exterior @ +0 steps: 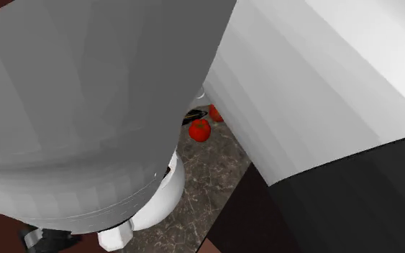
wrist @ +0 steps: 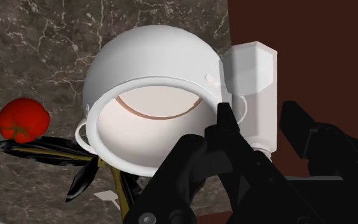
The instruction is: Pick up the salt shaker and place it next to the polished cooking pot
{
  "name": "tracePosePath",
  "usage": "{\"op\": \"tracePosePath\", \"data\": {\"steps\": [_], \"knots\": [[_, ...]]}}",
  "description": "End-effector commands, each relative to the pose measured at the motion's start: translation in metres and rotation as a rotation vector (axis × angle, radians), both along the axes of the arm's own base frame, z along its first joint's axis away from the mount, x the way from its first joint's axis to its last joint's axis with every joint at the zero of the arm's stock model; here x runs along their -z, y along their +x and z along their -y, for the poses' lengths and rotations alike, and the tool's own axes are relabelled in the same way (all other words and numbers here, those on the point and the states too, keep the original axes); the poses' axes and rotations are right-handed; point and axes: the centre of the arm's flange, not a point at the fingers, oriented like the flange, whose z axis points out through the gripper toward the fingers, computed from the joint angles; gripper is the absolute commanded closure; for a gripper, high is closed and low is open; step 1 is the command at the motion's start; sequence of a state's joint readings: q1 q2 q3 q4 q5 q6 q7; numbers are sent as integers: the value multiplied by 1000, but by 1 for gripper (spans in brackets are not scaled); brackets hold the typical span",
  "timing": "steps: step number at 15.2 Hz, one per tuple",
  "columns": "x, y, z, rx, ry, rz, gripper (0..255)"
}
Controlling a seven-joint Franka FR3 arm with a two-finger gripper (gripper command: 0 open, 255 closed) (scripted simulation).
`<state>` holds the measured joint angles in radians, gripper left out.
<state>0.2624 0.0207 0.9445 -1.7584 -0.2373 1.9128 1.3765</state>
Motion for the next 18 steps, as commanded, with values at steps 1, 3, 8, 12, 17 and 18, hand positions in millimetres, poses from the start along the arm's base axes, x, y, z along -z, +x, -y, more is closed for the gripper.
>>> {"op": "tracePosePath", "data": {"steps": [1, 3, 8, 12, 17, 18], "knots": [[-9, 18, 4, -7, 28, 10, 255], [-9, 43, 14, -7, 28, 10, 255], [-9, 104, 39, -7, 28, 10, 255], [-9, 153, 59, -7, 28, 10, 255], [-9, 214, 84, -7, 28, 10, 255], [-9, 226, 89, -7, 28, 10, 255]]}}
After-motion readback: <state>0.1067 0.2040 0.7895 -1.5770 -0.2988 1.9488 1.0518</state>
